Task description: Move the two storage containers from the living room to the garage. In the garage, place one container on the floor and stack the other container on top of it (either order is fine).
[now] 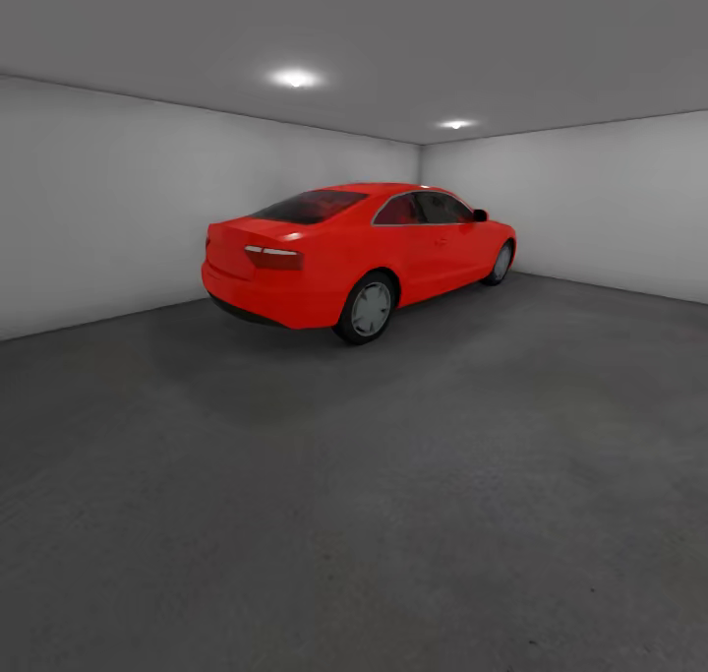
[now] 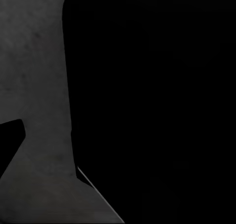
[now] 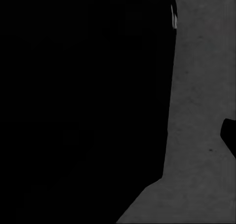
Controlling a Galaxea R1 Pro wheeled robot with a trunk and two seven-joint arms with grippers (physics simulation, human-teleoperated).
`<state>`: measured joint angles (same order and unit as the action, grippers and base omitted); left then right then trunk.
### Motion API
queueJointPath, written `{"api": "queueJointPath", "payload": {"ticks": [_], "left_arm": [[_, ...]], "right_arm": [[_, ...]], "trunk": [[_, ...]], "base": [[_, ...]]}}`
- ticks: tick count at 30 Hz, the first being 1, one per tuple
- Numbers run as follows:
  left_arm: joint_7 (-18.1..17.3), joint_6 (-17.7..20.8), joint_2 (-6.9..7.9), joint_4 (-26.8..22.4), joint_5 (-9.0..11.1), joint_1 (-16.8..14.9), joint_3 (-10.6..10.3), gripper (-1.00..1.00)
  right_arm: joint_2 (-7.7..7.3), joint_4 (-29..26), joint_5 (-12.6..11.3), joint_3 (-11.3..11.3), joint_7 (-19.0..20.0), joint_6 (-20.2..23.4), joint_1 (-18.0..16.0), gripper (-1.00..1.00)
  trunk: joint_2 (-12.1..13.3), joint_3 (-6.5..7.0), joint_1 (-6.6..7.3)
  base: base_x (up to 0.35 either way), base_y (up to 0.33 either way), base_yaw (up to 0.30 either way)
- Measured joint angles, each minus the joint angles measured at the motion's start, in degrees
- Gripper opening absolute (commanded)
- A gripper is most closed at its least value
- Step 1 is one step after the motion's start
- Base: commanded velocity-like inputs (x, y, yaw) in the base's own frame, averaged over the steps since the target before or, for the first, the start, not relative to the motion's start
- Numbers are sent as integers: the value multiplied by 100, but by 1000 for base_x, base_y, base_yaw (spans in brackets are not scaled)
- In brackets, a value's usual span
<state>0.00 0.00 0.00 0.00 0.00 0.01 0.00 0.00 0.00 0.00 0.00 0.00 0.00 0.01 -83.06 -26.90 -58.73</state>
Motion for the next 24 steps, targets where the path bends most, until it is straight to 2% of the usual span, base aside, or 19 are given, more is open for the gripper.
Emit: {"api": "queueJointPath", "payload": {"ticks": [4, 19, 24], "left_arm": [[-16, -32, -44, -71, -8, 33, 8, 100], [-16, -32, -44, -72, -8, 33, 8, 100], [-49, -180, -153, -229, -13, 194, 14, 100]], "right_arm": [[81, -9, 24, 7, -2, -8, -63, 100], [82, -9, 24, 7, -2, -8, -63, 100], [-68, -167, 24, 8, 13, -40, -213, 100]], "trunk": [[1, 2, 0], [1, 2, 0], [1, 2, 0]], "base": [[0, 0, 0], [0, 0, 0], [0, 0, 0]]}}
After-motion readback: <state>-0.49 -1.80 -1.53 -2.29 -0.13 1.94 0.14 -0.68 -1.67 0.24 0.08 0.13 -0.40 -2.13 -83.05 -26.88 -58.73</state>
